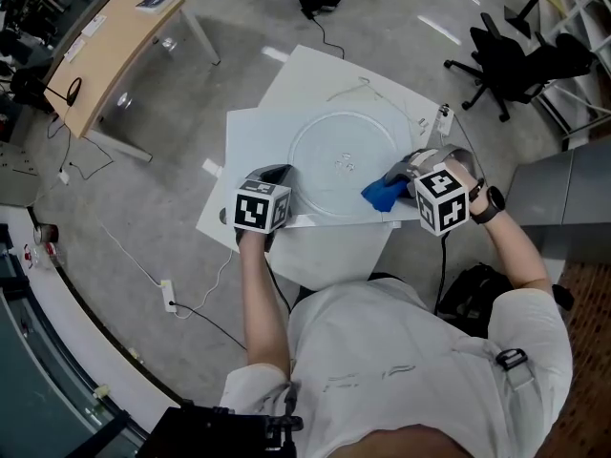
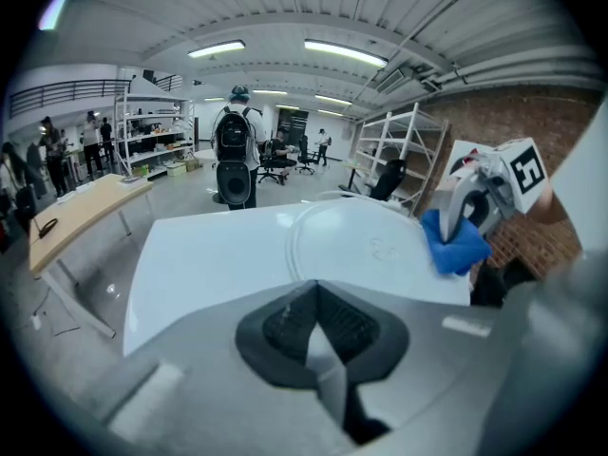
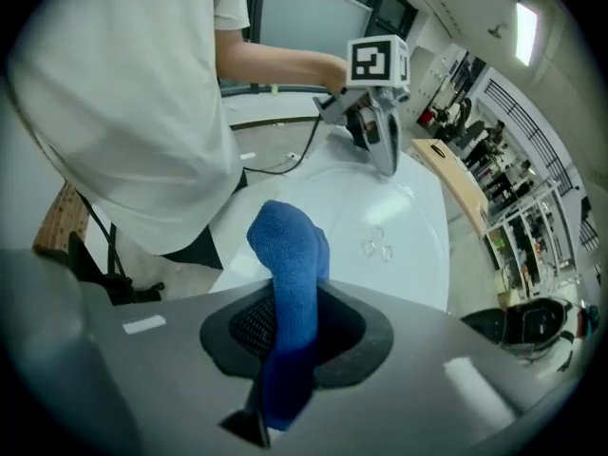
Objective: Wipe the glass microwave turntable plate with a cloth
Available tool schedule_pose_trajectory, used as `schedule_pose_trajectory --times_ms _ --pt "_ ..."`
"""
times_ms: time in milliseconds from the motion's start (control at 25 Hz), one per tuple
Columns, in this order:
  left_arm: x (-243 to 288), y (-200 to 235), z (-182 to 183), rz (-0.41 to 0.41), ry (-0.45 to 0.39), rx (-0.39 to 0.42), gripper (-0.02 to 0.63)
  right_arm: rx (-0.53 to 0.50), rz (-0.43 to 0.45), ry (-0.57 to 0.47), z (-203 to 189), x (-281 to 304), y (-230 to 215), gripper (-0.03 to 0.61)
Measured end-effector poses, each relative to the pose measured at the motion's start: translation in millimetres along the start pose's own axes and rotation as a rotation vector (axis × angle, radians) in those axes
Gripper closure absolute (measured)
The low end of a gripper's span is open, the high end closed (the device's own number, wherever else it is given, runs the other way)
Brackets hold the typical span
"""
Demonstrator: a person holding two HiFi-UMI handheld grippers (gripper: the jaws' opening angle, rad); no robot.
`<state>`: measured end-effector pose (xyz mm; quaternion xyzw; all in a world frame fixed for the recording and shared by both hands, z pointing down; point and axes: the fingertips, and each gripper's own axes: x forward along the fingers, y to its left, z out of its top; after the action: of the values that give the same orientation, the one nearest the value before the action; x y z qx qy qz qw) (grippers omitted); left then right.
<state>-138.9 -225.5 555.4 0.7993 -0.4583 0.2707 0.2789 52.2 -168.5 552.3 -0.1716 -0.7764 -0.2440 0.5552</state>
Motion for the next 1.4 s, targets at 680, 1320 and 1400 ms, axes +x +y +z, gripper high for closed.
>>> schedule_pose_trajectory --times_ms 680,1320,1400 --pt "4.3 -0.7 -1.9 0.0 0.008 -0.01 0.614 -0.141 -0.247 -0.155 97.8 63.0 -120.8 0.506" --pt "1.8 0.3 -3.4 0.002 0.008 -0.003 0.614 0.011 -0.382 0.112 -40.8 30.6 -153.0 0.514" --pt "1.4 0.4 -2.4 -0.001 0.009 -0.005 0.614 0.036 -0.349 0.128 -54.5 21.6 -133.1 0.514"
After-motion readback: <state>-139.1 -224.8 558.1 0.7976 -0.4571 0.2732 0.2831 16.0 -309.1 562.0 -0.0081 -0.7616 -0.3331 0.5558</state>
